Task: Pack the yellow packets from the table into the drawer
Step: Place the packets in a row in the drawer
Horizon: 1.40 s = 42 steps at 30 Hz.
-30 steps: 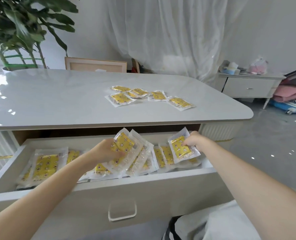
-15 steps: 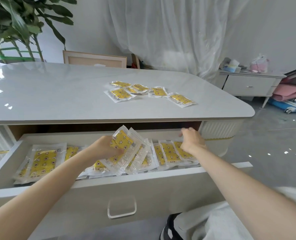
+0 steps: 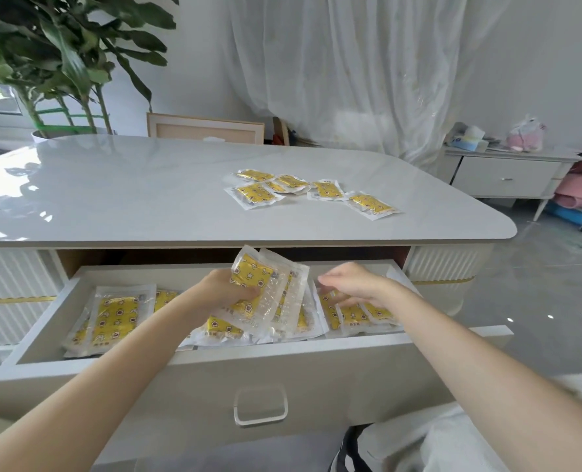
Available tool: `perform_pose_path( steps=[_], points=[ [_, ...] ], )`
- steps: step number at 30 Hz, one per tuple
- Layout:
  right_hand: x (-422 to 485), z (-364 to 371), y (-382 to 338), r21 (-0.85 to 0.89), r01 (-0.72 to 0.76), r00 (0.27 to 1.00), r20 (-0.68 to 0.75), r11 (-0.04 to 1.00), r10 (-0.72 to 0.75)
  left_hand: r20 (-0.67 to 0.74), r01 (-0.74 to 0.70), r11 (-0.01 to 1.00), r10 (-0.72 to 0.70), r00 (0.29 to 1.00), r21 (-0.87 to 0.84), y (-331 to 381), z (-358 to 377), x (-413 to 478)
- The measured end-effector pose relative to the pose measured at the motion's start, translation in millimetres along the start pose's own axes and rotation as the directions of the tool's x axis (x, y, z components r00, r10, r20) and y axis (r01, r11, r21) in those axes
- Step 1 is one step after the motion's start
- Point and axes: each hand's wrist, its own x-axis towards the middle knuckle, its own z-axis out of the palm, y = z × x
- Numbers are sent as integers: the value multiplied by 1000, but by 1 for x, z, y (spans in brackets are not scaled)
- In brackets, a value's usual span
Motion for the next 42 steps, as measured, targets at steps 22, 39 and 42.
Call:
perform_pose_path(
  steps=[22,39,42],
  points=[
    [21,-10,12,190,-214,956,-162,958,245,71,152,931,-136,988,-331,-2,-4,2],
    [14,12,9,-643,-171,920,-375,747,-112,-21,193,980,-194,981,-44,-11,2,19],
    [18,18,12,-577,1,982,-154,817,-110,-30,241,970,-241,970,-29,-16,2,25]
  ],
)
